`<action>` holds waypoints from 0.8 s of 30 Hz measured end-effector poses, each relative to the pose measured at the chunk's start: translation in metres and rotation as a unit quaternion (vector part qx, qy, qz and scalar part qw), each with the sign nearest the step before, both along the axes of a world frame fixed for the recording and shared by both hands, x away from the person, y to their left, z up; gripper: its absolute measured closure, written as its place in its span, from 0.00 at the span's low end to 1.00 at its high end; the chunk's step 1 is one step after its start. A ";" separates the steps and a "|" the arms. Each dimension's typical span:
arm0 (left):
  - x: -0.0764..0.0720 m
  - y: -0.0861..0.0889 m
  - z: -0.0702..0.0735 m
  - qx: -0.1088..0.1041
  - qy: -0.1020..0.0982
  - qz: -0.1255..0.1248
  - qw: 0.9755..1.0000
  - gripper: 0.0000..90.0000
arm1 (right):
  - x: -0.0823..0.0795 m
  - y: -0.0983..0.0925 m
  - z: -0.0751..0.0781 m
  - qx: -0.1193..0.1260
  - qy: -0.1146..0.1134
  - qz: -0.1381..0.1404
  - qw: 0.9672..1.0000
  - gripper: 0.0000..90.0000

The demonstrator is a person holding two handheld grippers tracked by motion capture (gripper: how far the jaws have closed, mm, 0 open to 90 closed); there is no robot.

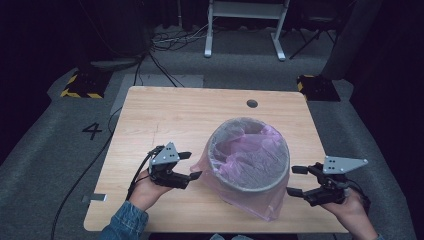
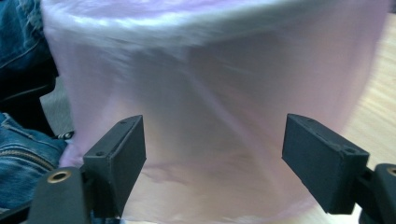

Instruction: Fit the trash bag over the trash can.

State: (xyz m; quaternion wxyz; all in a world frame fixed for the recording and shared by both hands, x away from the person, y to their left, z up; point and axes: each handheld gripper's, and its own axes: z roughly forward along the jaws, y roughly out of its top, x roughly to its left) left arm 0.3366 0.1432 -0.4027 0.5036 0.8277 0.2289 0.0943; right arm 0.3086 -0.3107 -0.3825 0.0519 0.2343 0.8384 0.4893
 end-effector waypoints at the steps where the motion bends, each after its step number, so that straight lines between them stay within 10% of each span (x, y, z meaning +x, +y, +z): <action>1: -0.001 -0.003 0.001 -0.007 0.002 -0.007 1.000 0.29 | -0.003 0.007 0.001 0.000 0.000 0.003 1.000 0.23; 6: -0.002 -0.022 0.002 0.008 -0.007 -0.027 1.000 0.29 | -0.004 0.026 -0.001 -0.002 0.019 -0.030 0.999 0.33; 12: -0.004 -0.025 0.002 0.011 -0.006 -0.037 0.999 0.31 | 0.003 0.025 -0.012 -0.045 0.011 -0.056 0.997 0.98; 18: 0.002 -0.015 0.001 -0.003 -0.003 -0.013 1.000 0.29 | 0.018 0.003 -0.024 -0.054 0.025 -0.093 0.994 1.00; 24: 0.008 -0.027 -0.002 0.003 -0.008 -0.042 0.999 0.35 | 0.028 -0.011 -0.053 -0.071 0.070 -0.104 0.990 1.00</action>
